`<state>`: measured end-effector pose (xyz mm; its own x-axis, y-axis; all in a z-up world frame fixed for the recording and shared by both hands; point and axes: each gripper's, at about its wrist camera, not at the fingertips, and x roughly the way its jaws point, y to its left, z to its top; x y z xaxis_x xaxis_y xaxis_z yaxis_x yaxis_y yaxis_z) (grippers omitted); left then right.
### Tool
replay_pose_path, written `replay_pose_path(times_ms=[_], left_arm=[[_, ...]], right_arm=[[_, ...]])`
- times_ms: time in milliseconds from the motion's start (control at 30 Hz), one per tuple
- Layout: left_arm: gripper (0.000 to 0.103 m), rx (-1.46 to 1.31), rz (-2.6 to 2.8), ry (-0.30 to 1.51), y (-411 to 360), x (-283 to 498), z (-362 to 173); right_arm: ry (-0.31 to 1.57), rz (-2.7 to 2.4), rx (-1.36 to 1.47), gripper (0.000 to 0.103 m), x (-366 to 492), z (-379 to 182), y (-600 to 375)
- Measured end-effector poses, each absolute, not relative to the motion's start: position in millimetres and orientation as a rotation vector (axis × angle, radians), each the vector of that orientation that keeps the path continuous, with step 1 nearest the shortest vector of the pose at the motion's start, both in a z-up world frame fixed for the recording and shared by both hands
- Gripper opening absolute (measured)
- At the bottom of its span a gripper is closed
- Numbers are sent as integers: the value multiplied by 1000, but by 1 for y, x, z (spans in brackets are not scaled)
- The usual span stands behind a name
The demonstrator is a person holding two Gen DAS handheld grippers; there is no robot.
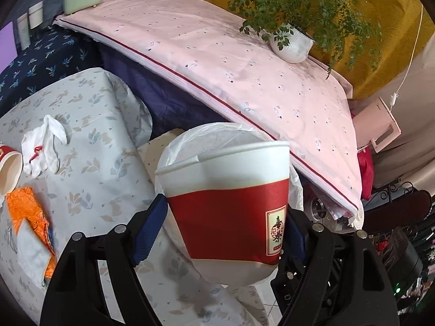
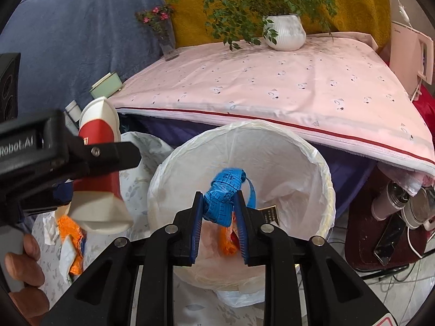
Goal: Collect trash
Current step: 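Carry the paper cup and blue glove over the white bin with both grippers, then open both grippers to drop the cup and glove into the bin, then grasp the grey cloth bag with the left gripper while the right gripper grasps the orange bag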
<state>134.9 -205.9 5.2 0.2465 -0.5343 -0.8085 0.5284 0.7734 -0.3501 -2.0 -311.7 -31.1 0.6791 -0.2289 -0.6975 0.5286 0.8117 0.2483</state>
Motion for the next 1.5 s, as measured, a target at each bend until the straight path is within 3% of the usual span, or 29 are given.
replay_pose_path(times_ms=[100,367,433,1500], left_arm=[[82,-20,-715,1096,-204,138,7],[82,-9,-689,1057,-186,137,11],[82,-21,-675,1056,-177,138,11],[82,34,-301,988,18,145,-19]], right_arm=[[692,-461,466,33,-4,-30,-315],[673,-453,462,36,-4,-23,-312],[670,-447,457,41,-4,-21,-308],[714,-244,339,43,41,-8,-190]])
